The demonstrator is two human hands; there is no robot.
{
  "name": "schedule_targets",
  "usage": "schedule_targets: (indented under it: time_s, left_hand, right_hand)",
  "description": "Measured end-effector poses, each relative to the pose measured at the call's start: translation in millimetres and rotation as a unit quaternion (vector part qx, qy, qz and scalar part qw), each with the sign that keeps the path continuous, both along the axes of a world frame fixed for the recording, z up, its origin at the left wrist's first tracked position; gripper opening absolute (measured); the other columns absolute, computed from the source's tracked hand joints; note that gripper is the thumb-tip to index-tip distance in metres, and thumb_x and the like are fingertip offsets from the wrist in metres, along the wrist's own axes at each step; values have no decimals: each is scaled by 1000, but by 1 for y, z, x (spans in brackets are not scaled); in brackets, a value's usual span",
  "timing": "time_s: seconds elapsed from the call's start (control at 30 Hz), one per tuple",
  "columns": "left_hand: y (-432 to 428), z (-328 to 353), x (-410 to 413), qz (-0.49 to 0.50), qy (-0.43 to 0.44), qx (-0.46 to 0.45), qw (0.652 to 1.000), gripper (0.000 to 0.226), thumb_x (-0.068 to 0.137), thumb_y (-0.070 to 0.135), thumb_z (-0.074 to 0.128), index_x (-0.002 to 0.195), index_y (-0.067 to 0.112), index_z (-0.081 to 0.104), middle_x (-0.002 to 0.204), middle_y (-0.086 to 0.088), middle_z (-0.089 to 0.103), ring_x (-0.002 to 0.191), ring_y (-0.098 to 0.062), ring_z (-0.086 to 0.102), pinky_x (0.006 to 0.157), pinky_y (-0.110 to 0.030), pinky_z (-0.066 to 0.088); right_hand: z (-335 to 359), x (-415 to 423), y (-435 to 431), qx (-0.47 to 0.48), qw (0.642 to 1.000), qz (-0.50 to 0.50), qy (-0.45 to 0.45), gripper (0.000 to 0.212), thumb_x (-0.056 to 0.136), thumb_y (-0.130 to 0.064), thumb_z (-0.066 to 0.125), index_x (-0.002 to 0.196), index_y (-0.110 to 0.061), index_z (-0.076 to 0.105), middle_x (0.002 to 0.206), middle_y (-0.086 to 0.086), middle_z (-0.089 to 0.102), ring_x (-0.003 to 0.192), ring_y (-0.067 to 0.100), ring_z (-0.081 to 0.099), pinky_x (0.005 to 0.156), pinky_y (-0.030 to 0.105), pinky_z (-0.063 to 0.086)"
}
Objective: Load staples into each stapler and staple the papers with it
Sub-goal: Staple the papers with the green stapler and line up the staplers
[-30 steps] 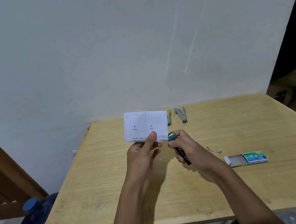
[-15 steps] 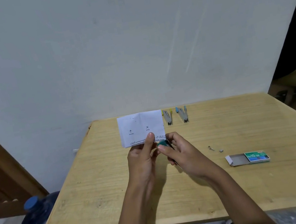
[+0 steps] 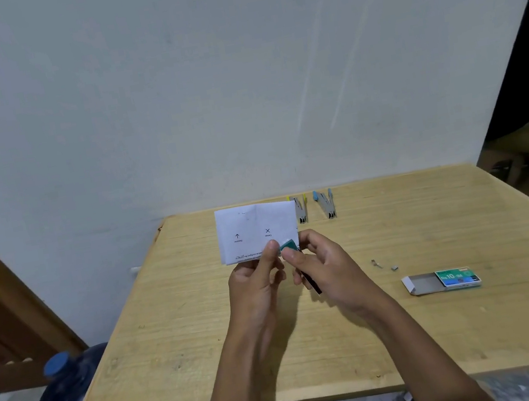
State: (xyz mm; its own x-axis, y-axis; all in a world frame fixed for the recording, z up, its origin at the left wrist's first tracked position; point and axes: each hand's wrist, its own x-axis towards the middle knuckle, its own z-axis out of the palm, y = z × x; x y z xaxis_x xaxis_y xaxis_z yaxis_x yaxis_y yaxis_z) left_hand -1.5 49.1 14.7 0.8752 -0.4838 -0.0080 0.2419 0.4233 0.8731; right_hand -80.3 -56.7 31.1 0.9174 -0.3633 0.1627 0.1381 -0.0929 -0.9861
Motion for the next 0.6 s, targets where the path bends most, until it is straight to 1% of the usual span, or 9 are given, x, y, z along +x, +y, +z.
schedule_targets:
  time_s: [0.07, 0.13, 0.23, 0.3, 0.37, 0.4, 0.47, 0.6]
  left_hand:
    - [0, 1, 0, -5, 8, -11, 1000, 29, 82, 26, 74, 101, 4, 71, 88, -15, 59, 77, -29, 45, 76, -38, 40]
    - [0, 3, -1, -11, 7, -14, 1000, 25, 85, 24, 70, 101, 5, 72, 88, -12, 63, 72, -21, 49, 71, -33, 41]
    - [1, 5, 1, -13, 5, -14, 1000, 23, 89, 22, 67, 106, 6, 69, 93, -9, 67, 68, -17, 50, 62, -29, 40]
    - [1, 6, 2, -2, 9, -17, 1000, 25, 90, 20, 67, 111, 6, 67, 98, -10, 65, 69, -16, 50, 61, -27, 41]
    - [1, 6, 4, 6, 18, -19, 1000, 24, 89, 18, 68, 111, 7, 67, 99, -9, 65, 70, -13, 53, 62, -26, 43]
    - [1, 7, 4, 7, 21, -18, 1000, 22, 89, 17, 69, 109, 8, 68, 97, -8, 66, 69, -12, 54, 63, -26, 43]
    - [1, 7, 3, 3, 24, -16, 1000, 17, 88, 16, 69, 103, 10, 70, 93, -5, 67, 69, -11, 55, 65, -27, 44]
    - [1, 6, 3, 4, 26, -15, 1000, 13, 87, 15, 70, 99, 11, 71, 92, -4, 68, 68, -12, 54, 65, -27, 44]
  right_hand:
    - [2, 0, -1, 7, 1000, -5, -6, 18, 89, -42, 65, 98, -27, 65, 71, 0, 63, 61, 20, 46, 56, 33, 36]
    - [3, 1, -2, 15, 1000, -7, -16, 15, 92, -35, 66, 99, -22, 65, 72, 1, 62, 59, 19, 44, 54, 31, 35]
    - [5, 0, -4, 30, 999, -11, -27, 13, 94, -24, 64, 100, -13, 65, 72, -2, 59, 55, 10, 46, 53, 21, 38]
    - [5, 0, -5, 44, 998, -9, -34, 14, 95, -22, 63, 100, -10, 65, 70, -7, 60, 55, 4, 50, 54, 15, 40]
    - [6, -1, -4, 59, 997, -4, -41, 10, 95, -19, 62, 97, -10, 65, 69, -14, 64, 59, -2, 56, 59, 11, 43]
    - [6, 0, -4, 69, 997, -4, -44, 9, 95, -19, 62, 95, -10, 66, 72, -14, 67, 64, -1, 60, 63, 12, 45]
    - [6, -1, -2, 86, 995, -14, -42, 10, 94, -21, 64, 92, -12, 67, 79, -10, 72, 74, 4, 65, 70, 19, 48]
    - [5, -1, 1, 105, 993, -31, -31, 15, 92, -24, 67, 94, -10, 70, 91, 2, 74, 84, 15, 66, 80, 28, 51]
